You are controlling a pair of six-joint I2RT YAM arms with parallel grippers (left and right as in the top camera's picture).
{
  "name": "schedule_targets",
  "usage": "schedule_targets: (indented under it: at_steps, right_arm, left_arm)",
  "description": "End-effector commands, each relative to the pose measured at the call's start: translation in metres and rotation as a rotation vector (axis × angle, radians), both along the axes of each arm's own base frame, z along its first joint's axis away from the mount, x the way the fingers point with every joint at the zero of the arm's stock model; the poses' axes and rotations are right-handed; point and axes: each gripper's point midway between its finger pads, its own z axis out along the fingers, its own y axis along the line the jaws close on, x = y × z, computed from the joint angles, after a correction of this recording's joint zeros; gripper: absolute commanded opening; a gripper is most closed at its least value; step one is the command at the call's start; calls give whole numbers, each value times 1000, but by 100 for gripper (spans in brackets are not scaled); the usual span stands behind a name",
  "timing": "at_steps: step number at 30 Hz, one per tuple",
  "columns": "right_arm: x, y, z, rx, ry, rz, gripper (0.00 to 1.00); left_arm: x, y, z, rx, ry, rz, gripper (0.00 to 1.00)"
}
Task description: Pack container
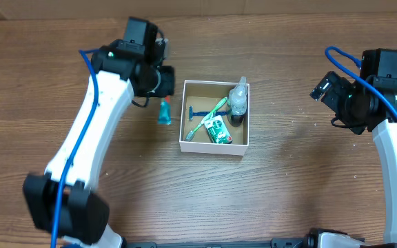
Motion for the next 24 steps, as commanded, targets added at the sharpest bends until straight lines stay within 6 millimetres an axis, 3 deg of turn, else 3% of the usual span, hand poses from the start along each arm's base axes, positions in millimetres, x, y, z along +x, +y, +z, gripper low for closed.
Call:
schedule_targets:
  at_steps: [1,3,6,7,9,12,13,14,17,19,21,24]
  right_arm:
    - [3,-1,6,2,-20,-9,100]
    - [3,-1,6,2,-20,-9,100]
    - [3,-1,6,2,-20,-9,100]
    - [3,-1,6,2,-20,-9,100]
    - [3,-1,6,2,-20,-9,100]
    - [3,-1,6,2,-20,-9,100]
    - [3,-1,6,2,-20,-9,100]
    - [3,-1,6,2,-20,-9,100]
    - [3,-1,6,2,-20,-9,100]
    - [3,-1,6,2,-20,-9,100]
    - [3,-1,6,2,-20,-9,100]
    - [3,-1,6,2,-20,-10,100]
  left_arm:
    - [-11,-45,4,15,-54,-135,4]
    - [-10,-70,-21,38,-54,-185,4]
    - [-3,-83,-46,48,-28,-204,29]
    - [-2,-82,-48,47,-23,-200,29]
    - [2,-68,-33,45,-25,-166,28]
    - [-3,-32,17,59,-50,-125,34]
    - [-8,0,45,101,-75,-63,78]
    - [-15,29,64,138,-93,2,100]
    - [-33,90,95,165,-123,148,100]
    - [-45,123,103,171,-114,236,100]
    - [-45,139,102,175,-105,280,100]
    - [-40,144,105,170,-128,296,100]
